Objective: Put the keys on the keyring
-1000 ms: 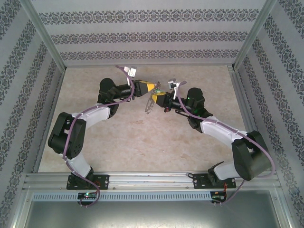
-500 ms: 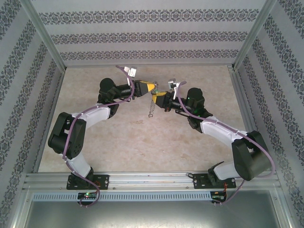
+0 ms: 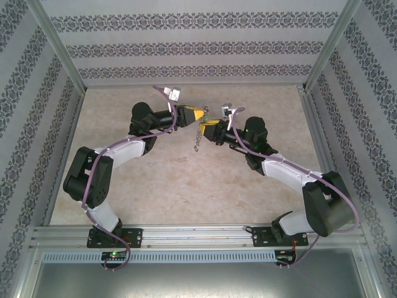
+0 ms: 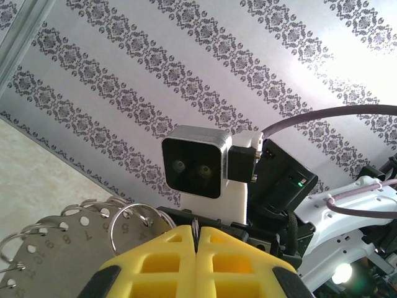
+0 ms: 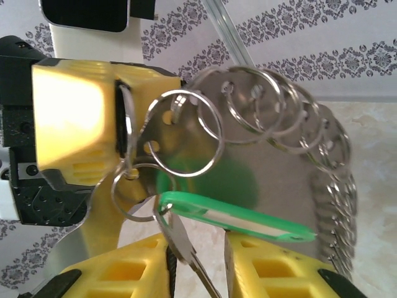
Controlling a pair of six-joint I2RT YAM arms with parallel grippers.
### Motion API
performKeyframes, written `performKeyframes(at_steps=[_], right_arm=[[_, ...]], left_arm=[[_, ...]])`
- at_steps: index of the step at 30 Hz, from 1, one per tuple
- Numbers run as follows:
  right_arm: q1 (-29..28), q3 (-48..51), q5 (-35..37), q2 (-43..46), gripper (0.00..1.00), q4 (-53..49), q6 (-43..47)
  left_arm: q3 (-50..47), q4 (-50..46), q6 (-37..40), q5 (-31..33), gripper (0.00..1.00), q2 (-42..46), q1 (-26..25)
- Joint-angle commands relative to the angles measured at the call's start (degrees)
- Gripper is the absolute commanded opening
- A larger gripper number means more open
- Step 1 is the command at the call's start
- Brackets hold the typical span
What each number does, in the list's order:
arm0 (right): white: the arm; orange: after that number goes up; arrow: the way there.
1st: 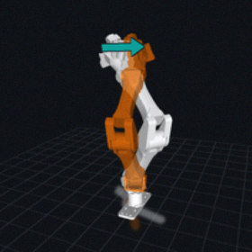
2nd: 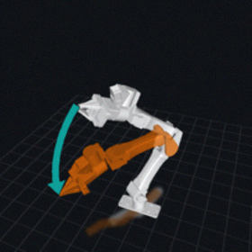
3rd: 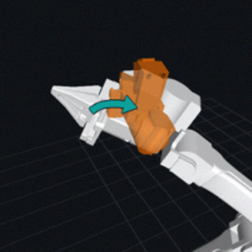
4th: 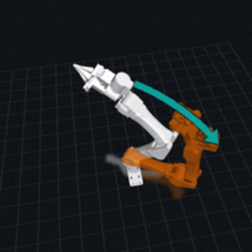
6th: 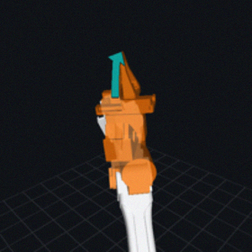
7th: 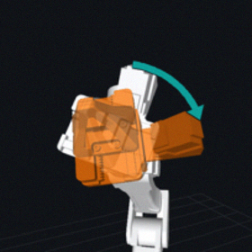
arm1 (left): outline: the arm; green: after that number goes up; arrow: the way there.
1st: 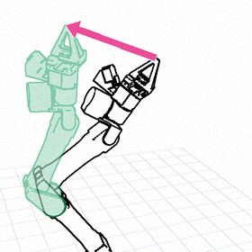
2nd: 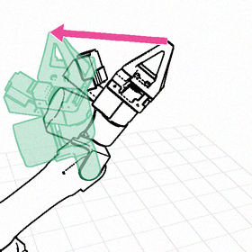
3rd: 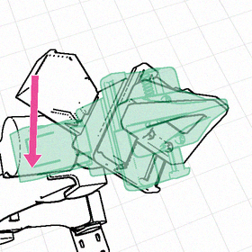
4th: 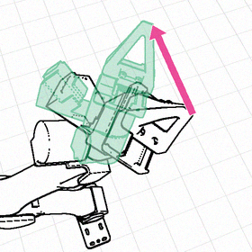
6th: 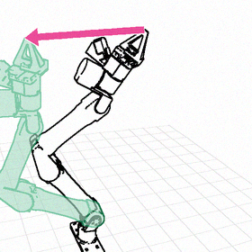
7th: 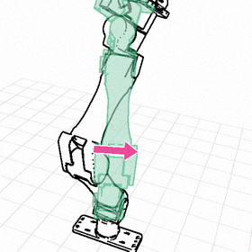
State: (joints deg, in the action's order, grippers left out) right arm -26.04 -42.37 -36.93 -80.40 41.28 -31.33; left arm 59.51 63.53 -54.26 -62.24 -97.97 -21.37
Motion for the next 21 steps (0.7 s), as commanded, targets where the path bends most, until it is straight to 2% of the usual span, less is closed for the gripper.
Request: performKeyframes(at_steps=[1, 9, 21], right_arm=[[-0.59, 0.88, 1.90, 1.37, 0.28, 3.70, -0.15], [-0.59, 1.59, 3.26, 1.63, 0.26, 4.07, -0.19], [-1.11, 1.89, 3.00, 1.65, 0.10, 3.76, -0.33]], left_arm=[[2.57, 2.77, 1.09, 0.37, 0.00, 2.17, -0.88], [2.72, 1.19, 2.36, 0.27, 0.00, 2.87, -0.96], [1.75, -0.26, 4.69, 0.82, 0.00, 4.10, -0.97]])
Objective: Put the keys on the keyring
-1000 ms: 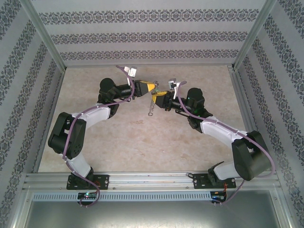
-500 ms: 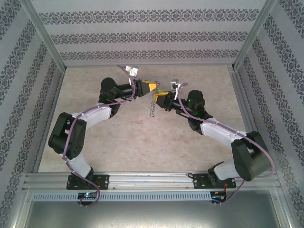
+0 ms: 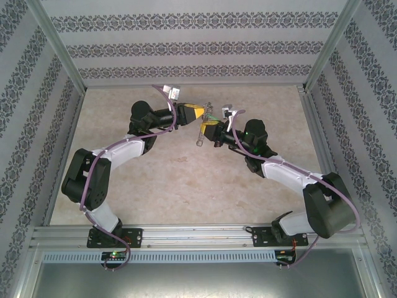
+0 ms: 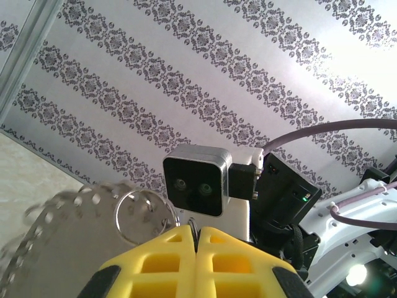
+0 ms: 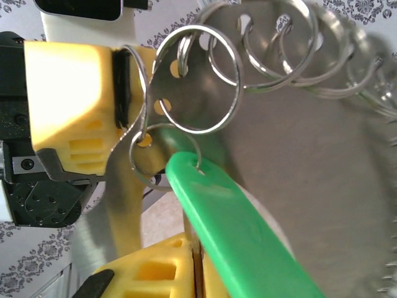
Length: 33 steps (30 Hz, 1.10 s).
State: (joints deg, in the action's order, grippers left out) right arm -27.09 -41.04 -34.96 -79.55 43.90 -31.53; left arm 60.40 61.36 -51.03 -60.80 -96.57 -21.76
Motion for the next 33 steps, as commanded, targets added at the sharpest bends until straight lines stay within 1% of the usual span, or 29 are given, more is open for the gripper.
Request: performKeyframes(at_steps=[1, 7, 16, 23, 24, 25, 26, 28, 33], right_arm=[[-0.17, 0.62, 0.99, 0.93, 0.06, 1.10, -0.09], [-0.29, 0.86, 1.11, 1.24, 0.00, 0.97, 0.14], [-0.25, 1.31, 0.64, 2.54, 0.00, -1.01, 1.75], [-0.07, 1.36, -0.62, 4.73, 0.00, -8.63, 5.11], [-0.01, 1.31, -0.89, 4.90, 0.03, -9.64, 5.46], [0.02, 1.35, -0.82, 5.26, 0.15, -10.56, 5.80], [0.04, 1.54, -0.86, 5.69, 0.19, -11.29, 6.11], [0.20, 1.98, -0.90, 6.77, 0.21, -12.27, 6.44], [0.32, 3.74, 0.09, 10.32, 0.21, -14.71, 7.69]], left_arm=[[0.83, 1.92, 1.39, -0.59, 0.00, 2.79, -0.57], [0.59, 1.83, 1.38, -0.46, 0.00, 3.32, -0.57], [0.52, 0.85, 2.39, -0.44, 0.00, 3.93, -0.57], [0.24, -1.42, 4.53, -0.21, 0.00, 4.68, -0.59], [0.33, -1.52, 4.61, -0.20, 0.00, 4.72, -0.57], [0.42, -1.76, 4.65, -0.26, 0.00, 4.73, -0.58], [0.58, -2.14, 4.82, -0.21, 0.00, 4.74, -0.61], [0.84, -2.64, 5.04, -0.20, 0.00, 4.68, -0.66], [0.90, -2.64, 4.80, -0.54, 0.00, 4.63, -0.61]])
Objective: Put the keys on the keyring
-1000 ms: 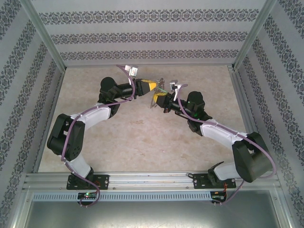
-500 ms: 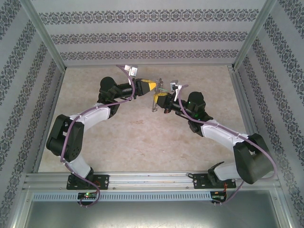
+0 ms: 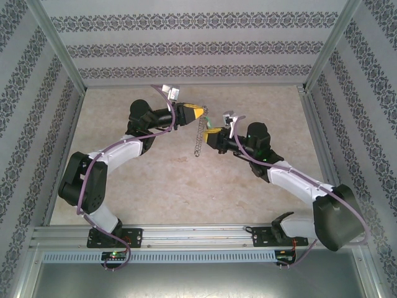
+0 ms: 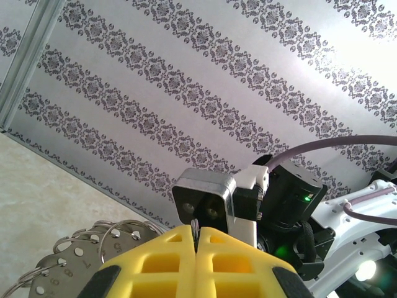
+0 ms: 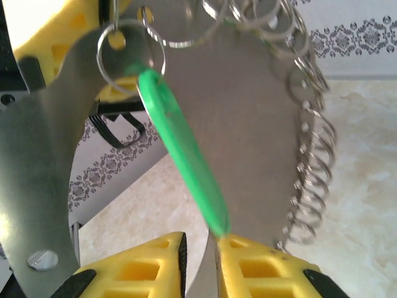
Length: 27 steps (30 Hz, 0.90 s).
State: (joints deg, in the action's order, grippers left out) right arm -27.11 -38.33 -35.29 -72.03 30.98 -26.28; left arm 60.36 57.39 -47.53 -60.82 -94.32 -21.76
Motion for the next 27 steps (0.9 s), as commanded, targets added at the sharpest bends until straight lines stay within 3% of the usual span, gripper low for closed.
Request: performKeyframes(at_steps=[1, 15, 27], right_arm=[[0.39, 1.35, 0.93, 3.63, 0.21, -2.55, 2.89], [3.61, -0.10, 3.15, 9.04, 0.46, -7.01, 7.01], [2.37, -5.82, 0.84, 4.17, 0.48, -6.59, 7.84]], left_arm=[[1.12, 1.30, 1.25, -0.69, 0.00, 2.39, -0.60], [1.56, 0.09, 1.25, -1.21, 0.00, 3.13, -0.57], [1.61, -0.26, 1.20, -1.41, 0.00, 3.38, -0.58]])
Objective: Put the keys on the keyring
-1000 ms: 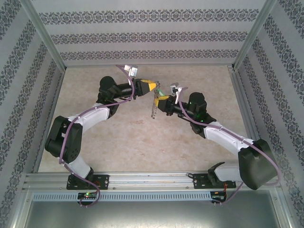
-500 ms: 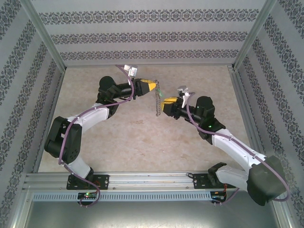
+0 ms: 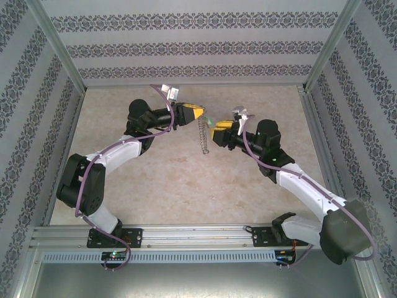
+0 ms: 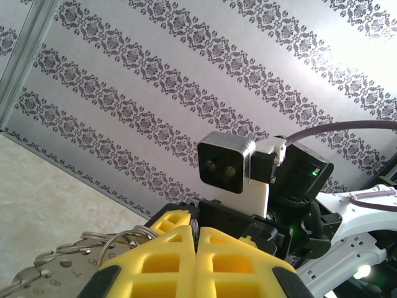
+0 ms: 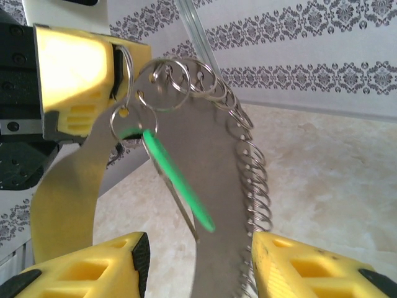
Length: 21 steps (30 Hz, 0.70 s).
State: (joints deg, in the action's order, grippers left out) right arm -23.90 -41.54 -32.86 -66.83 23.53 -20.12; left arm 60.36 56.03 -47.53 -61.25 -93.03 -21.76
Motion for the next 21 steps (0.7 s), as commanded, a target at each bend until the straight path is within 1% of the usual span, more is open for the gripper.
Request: performKeyframes(at_steps=[1, 11, 16, 19, 21], right_arm=[[-0.97, -3.15, -1.66, -1.58, 0.48, 0.77, 1.74], [-2.46, -6.11, -2.65, -5.41, 0.46, 0.46, 2.71], [-2.82, -7.15, -2.98, -6.68, 0.41, 0.64, 2.72], [-3.08, -7.87, -3.62, -7.56, 0.32, 0.68, 2.85], [-3.25, -8.06, -3.87, -7.87, 0.22, 0.64, 2.85]], left_arm=[[1.60, 1.10, 1.16, -0.97, 0.00, 2.15, -0.61], [2.03, 1.04, 0.68, -1.58, 0.00, 2.04, -0.57], [1.96, 1.58, 0.27, -1.76, 0.00, 1.77, -0.57], [1.92, 2.10, -0.10, -1.82, 0.00, 1.50, -0.57], [1.91, 2.75, -0.70, -2.02, 0.00, 1.19, -0.57]])
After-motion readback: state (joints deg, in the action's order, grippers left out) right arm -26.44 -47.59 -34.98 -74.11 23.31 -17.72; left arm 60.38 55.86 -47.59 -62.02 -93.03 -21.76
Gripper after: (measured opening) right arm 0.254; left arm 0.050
